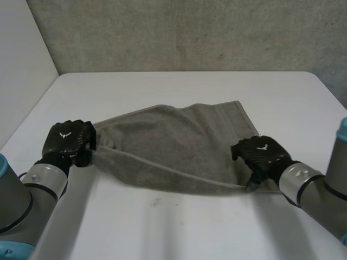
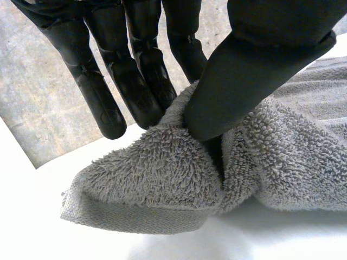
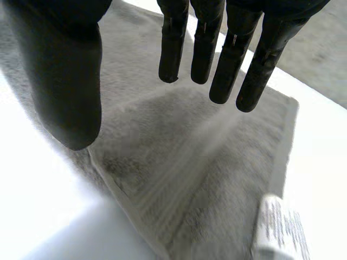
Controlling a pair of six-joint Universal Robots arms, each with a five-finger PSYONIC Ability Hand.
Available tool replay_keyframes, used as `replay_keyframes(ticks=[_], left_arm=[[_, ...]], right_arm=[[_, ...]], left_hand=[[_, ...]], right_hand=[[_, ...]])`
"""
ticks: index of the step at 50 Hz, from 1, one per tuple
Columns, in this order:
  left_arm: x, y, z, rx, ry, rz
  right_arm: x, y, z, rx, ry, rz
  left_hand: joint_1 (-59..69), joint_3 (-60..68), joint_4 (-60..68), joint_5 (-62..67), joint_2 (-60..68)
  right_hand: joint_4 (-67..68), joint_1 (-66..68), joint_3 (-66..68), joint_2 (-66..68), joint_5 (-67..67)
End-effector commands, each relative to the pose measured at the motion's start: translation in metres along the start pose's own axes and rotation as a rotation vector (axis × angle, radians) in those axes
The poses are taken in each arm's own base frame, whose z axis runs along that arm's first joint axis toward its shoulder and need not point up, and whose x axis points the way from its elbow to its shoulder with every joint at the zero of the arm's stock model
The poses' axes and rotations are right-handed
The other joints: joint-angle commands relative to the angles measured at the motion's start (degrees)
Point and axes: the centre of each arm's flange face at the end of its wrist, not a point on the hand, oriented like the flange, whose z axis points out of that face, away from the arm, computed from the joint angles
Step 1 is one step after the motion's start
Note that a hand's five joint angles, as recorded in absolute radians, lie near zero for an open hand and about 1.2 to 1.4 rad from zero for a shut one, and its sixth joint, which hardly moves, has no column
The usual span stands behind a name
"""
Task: Fold the towel.
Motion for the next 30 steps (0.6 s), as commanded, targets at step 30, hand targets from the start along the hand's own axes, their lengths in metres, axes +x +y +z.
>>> replay_keyframes(ticks=[30], left_arm=[[-0.019, 0.001, 0.007, -0.007, -0.057, -0.010]], right_arm=[[0.060, 0.031, 0.009, -0.026, 0.177, 0.076]], left_hand=[[11.95, 10.27, 10.12, 11.56, 10.20]], right_hand=[[49.05, 49.72, 49.37, 49.13, 51.10]])
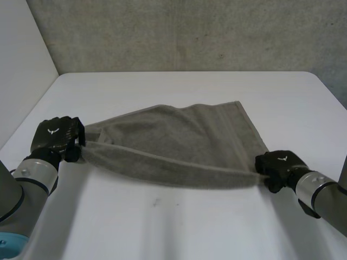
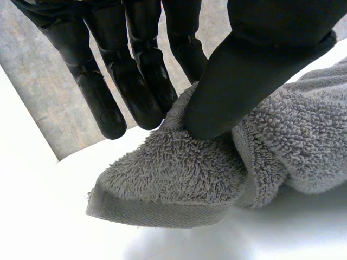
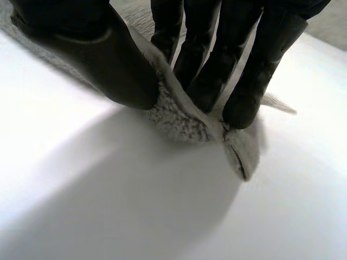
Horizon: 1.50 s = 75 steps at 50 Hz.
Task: Fold the towel.
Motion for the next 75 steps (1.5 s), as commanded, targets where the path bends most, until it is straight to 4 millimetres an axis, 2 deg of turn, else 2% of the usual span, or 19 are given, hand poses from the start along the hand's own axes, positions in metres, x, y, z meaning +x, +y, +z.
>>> replay_keyframes(ticks=[1, 2, 3, 4, 5, 11, 20, 25, 30, 35, 50, 62, 67, 70, 71, 72, 73, 74, 75], left_arm=[[0.003, 0.003, -0.004, -0.017, 0.012, 0.003], [0.004, 0.003, -0.007, -0.024, 0.017, 0.006], [0.004, 0.003, -0.007, -0.025, 0.017, 0.006], [0.007, 0.000, -0.013, -0.025, 0.036, 0.013], [0.008, -0.004, -0.020, -0.028, 0.052, 0.021], [0.014, -0.027, -0.036, 0.029, 0.139, 0.057], [0.005, -0.035, -0.038, 0.066, 0.157, 0.053], [0.005, -0.021, -0.029, 0.016, 0.158, 0.046], [0.001, -0.001, -0.004, -0.081, 0.141, 0.028], [-0.002, 0.013, 0.001, -0.187, 0.122, 0.017], [-0.006, 0.014, 0.010, -0.225, 0.091, 0.016], [-0.007, 0.016, 0.004, -0.248, 0.092, 0.013], [-0.009, 0.009, 0.001, -0.253, 0.087, 0.012], [-0.016, -0.015, -0.005, -0.207, 0.065, 0.022], [-0.016, -0.015, -0.005, -0.207, 0.065, 0.022], [-0.020, -0.034, -0.011, -0.156, 0.049, 0.031], [-0.023, -0.058, -0.019, -0.084, 0.032, 0.043], [-0.023, -0.058, -0.019, -0.083, 0.032, 0.043], [-0.025, -0.083, -0.029, -0.004, 0.016, 0.050]], right_arm=[[0.023, -0.022, -0.007, 0.125, 0.103, -0.023], [0.023, -0.022, -0.008, 0.125, 0.103, -0.024], [0.024, -0.028, -0.011, 0.148, 0.108, -0.032], [0.024, -0.031, -0.014, 0.158, 0.111, -0.032], [0.024, -0.031, -0.014, 0.158, 0.111, -0.032], [0.021, -0.027, -0.018, 0.150, 0.098, -0.030], [0.016, -0.024, -0.018, 0.139, 0.084, -0.036], [0.017, -0.025, -0.018, 0.140, 0.086, -0.043], [0.020, -0.027, -0.018, 0.147, 0.097, -0.067], [0.021, -0.027, -0.018, 0.146, 0.104, -0.089], [0.023, -0.028, -0.017, 0.137, 0.120, -0.216], [0.024, -0.029, -0.018, 0.138, 0.125, -0.227], [0.025, -0.031, -0.018, 0.144, 0.130, -0.229], [0.030, -0.055, -0.035, 0.209, 0.172, -0.250], [0.033, -0.075, -0.053, 0.259, 0.203, -0.269], [0.038, -0.097, -0.073, 0.308, 0.240, -0.283], [0.038, -0.097, -0.073, 0.309, 0.241, -0.283], [0.043, -0.119, -0.094, 0.360, 0.274, -0.295], [0.048, -0.139, -0.112, 0.401, 0.295, -0.310]], left_hand=[[3.98, 2.30, 2.15, 3.59, 2.23], [-24.08, -25.76, -25.90, -24.46, -25.83], [-24.36, -26.04, -26.18, -24.74, -26.11], [-49.68, -51.36, -51.50, -50.06, -51.43], [-57.42, -59.10, -59.25, -57.81, -59.17], [-57.84, -59.52, -59.66, -58.22, -59.59], [-55.99, -57.67, -57.81, -56.37, -57.74], [-55.15, -56.83, -56.97, -55.53, -56.90], [-39.56, -41.24, -41.38, -39.94, -41.31], [-34.63, -36.31, -36.45, -35.01, -36.38], [-21.00, -22.68, -22.82, -21.38, -22.75], [11.89, 10.21, 10.07, 11.51, 10.14], [11.95, 10.27, 10.12, 11.56, 10.20], [11.95, 10.27, 10.12, 11.56, 10.20], [11.95, 10.27, 10.12, 11.56, 10.20], [11.95, 10.27, 10.12, 11.56, 10.20], [11.95, 10.27, 10.12, 11.56, 10.20], [11.95, 10.27, 10.12, 11.56, 10.20], [11.95, 10.27, 10.12, 11.56, 10.20]], right_hand=[[3.33, 3.68, 3.43, 3.64, 2.99], [3.33, 3.68, 3.43, 3.64, 2.99], [3.33, 3.68, 3.43, 3.64, 2.99], [3.33, 3.68, 3.43, 3.64, 2.99], [3.33, 3.68, 3.43, 3.64, 2.99], [3.33, 3.68, 3.43, 3.64, 2.99], [3.33, 3.68, 3.43, 3.64, 2.99], [3.33, 3.68, 3.43, 3.64, 2.99], [3.33, 3.68, 3.43, 3.64, 2.99], [3.33, 3.68, 3.43, 3.64, 2.99], [3.33, 3.68, 3.43, 3.64, 2.99], [3.33, 3.68, 3.43, 3.64, 2.99], [3.33, 3.68, 3.43, 3.64, 2.99], [3.33, 3.68, 3.43, 3.64, 2.99], [3.33, 3.68, 3.43, 3.64, 2.99], [3.33, 3.68, 3.43, 3.64, 2.99], [3.33, 3.68, 3.43, 3.64, 2.99], [3.33, 3.68, 3.43, 3.64, 2.99], [3.33, 3.68, 3.43, 3.64, 2.99]])
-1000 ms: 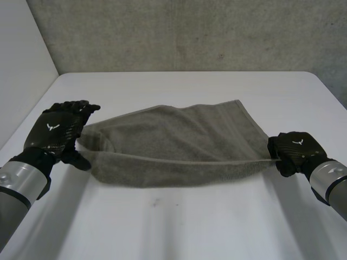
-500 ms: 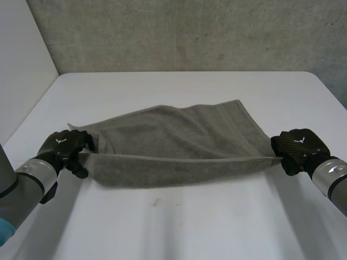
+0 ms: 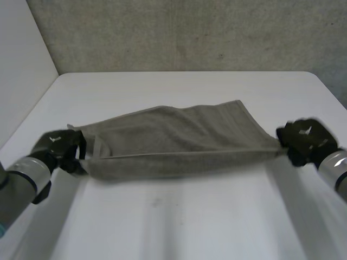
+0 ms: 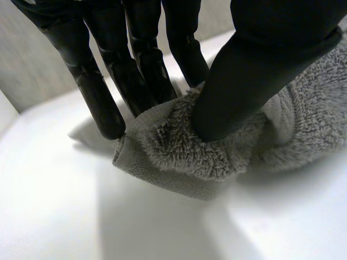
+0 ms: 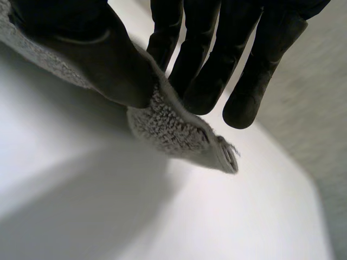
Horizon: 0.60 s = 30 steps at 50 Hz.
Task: Fold the towel.
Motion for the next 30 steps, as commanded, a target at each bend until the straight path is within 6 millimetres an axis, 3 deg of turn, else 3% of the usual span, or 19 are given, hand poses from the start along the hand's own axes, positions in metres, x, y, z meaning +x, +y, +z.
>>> replay_keyframes(ticks=[1, 2, 3, 4, 5, 6, 8, 12, 15, 19, 22, 23, 24, 25, 26, 27, 28, 29, 30], left_arm=[[-0.014, -0.090, -0.058, 0.297, -0.083, 0.044], [-0.014, -0.090, -0.058, 0.297, -0.083, 0.044], [-0.015, -0.110, -0.074, 0.384, -0.101, 0.065], [-0.015, -0.110, -0.074, 0.385, -0.102, 0.065], [-0.014, -0.125, -0.090, 0.459, -0.118, 0.084], [-0.012, -0.138, -0.105, 0.524, -0.125, 0.103], [-0.010, -0.145, -0.115, 0.565, -0.128, 0.114], [-0.007, -0.144, -0.118, 0.571, -0.120, 0.116], [-0.003, -0.135, -0.111, 0.533, -0.093, 0.110], [-0.003, -0.103, -0.067, 0.367, -0.050, 0.084], [-0.004, -0.094, -0.050, 0.324, -0.040, 0.075], [-0.006, -0.088, -0.031, 0.296, -0.034, 0.069], [-0.007, -0.085, -0.010, 0.280, -0.022, 0.067], [-0.007, -0.085, -0.010, 0.279, -0.022, 0.067], [-0.007, -0.084, 0.008, 0.272, -0.011, 0.067], [-0.007, -0.084, 0.008, 0.272, -0.011, 0.067], [-0.006, -0.091, 0.025, 0.287, 0.001, 0.074], [-0.006, -0.091, 0.025, 0.287, 0.001, 0.074], [-0.002, -0.109, 0.042, 0.341, 0.014, 0.087]], right_arm=[[0.050, -0.087, -0.052, 0.181, 0.140, -0.058], [0.060, -0.104, -0.062, 0.213, 0.150, -0.070], [0.060, -0.105, -0.062, 0.213, 0.150, -0.071], [0.068, -0.121, -0.072, 0.239, 0.149, -0.082], [0.073, -0.135, -0.082, 0.254, 0.139, -0.089], [0.074, -0.135, -0.082, 0.255, 0.139, -0.089], [0.078, -0.153, -0.096, 0.243, 0.100, -0.087], [0.078, -0.160, -0.103, 0.206, 0.055, -0.070], [0.079, -0.150, -0.089, 0.132, 0.006, -0.060], [0.077, -0.132, -0.066, 0.053, -0.048, -0.091], [0.069, -0.112, -0.028, -0.033, -0.117, -0.173], [0.069, -0.112, -0.027, -0.033, -0.117, -0.173], [0.063, -0.107, -0.011, -0.066, -0.131, -0.189], [0.063, -0.107, -0.011, -0.067, -0.131, -0.189], [0.058, -0.106, 0.004, -0.090, -0.124, -0.208], [0.053, -0.108, 0.019, -0.098, -0.108, -0.232], [0.053, -0.108, 0.019, -0.098, -0.107, -0.233], [0.052, -0.115, 0.031, -0.084, -0.077, -0.250], [0.057, -0.127, 0.043, -0.037, -0.022, -0.260]], left_hand=[[13.27, 10.75, 10.51, 12.51, 10.55], [13.27, 10.75, 10.51, 12.51, 10.55], [13.27, 10.75, 10.51, 12.51, 10.55], [13.27, 10.75, 10.51, 12.51, 10.55], [13.27, 10.75, 10.51, 12.51, 10.55], [13.27, 10.75, 10.51, 12.51, 10.55], [13.27, 10.75, 10.51, 12.51, 10.55], [13.27, 10.75, 10.51, 12.51, 10.55], [13.27, 10.75, 10.51, 12.51, 10.55], [13.27, 10.75, 10.51, 12.51, 10.55], [13.27, 10.75, 10.51, 12.51, 10.55], [13.27, 10.75, 10.51, 12.51, 10.55], [13.27, 10.75, 10.51, 12.51, 10.55], [13.27, 10.75, 10.51, 12.51, 10.55], [13.27, 10.75, 10.51, 12.51, 10.55], [13.27, 10.75, 10.51, 12.51, 10.55], [13.27, 10.75, 10.51, 12.51, 10.55], [13.27, 10.75, 10.51, 12.51, 10.55], [13.27, 10.75, 10.51, 12.51, 10.55]], right_hand=[[3.24, 3.68, 3.31, 3.64, 2.95], [3.24, 3.68, 3.31, 3.64, 2.95], [3.24, 3.68, 3.31, 3.64, 2.95], [3.24, 3.68, 3.31, 3.64, 2.95], [3.24, 3.68, 3.31, 3.64, 2.95], [3.24, 3.68, 3.31, 3.64, 2.95], [3.24, 3.68, 3.31, 3.64, 2.95], [3.24, 3.68, 3.31, 3.64, 2.95], [3.24, 3.68, 3.31, 3.64, 2.95], [3.24, 3.68, 3.31, 3.64, 2.95], [3.24, 3.68, 3.31, 3.64, 2.95], [3.24, 3.68, 3.31, 3.64, 2.95], [3.24, 3.68, 3.31, 3.64, 2.95], [3.24, 3.68, 3.31, 3.64, 2.95], [3.24, 3.68, 3.31, 3.64, 2.95], [3.24, 3.68, 3.31, 3.64, 2.95], [3.24, 3.68, 3.31, 3.64, 2.95], [3.24, 3.68, 3.31, 3.64, 2.95], [3.24, 3.68, 3.31, 3.64, 2.95]])
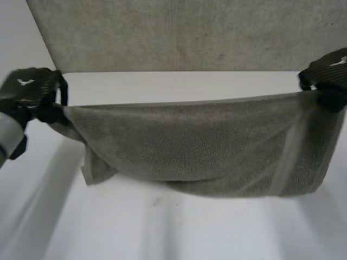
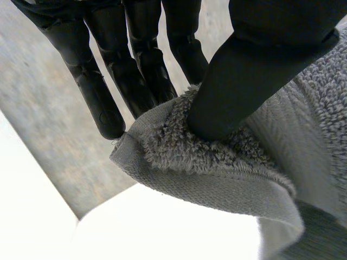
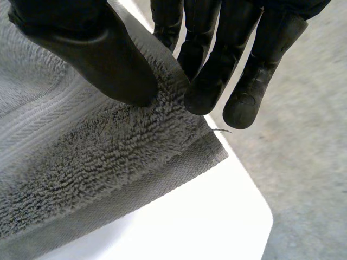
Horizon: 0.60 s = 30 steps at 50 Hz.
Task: Fold the towel.
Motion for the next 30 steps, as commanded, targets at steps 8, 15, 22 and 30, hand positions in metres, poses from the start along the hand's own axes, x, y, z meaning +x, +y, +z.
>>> replay_keyframes(ticks=[8, 15, 22, 30], left_arm=[[-0.010, -0.121, 0.095, 0.467, -0.016, 0.062], [-0.023, -0.161, 0.092, 0.657, -0.112, -0.053], [-0.013, -0.092, 0.101, 0.450, -0.090, -0.091], [0.007, 0.027, 0.083, 0.140, -0.043, -0.123]], right_arm=[[0.078, -0.112, 0.055, 0.572, 0.485, 0.066], [0.086, -0.126, 0.039, 0.690, 0.485, 0.206], [0.025, -0.061, 0.069, 0.341, 0.222, 0.173], [-0.065, 0.036, 0.088, 0.036, -0.099, 0.138]], left_hand=[[12.49, 10.44, 10.27, 11.86, 10.26], [12.49, 10.44, 10.27, 11.86, 10.26], [12.49, 10.44, 10.27, 11.86, 10.26], [12.49, 10.44, 10.27, 11.86, 10.26]], right_hand=[[3.22, 3.67, 3.31, 3.64, 2.41], [3.22, 3.67, 3.31, 3.64, 2.41], [3.22, 3.67, 3.31, 3.64, 2.41], [3.22, 3.67, 3.31, 3.64, 2.41]])
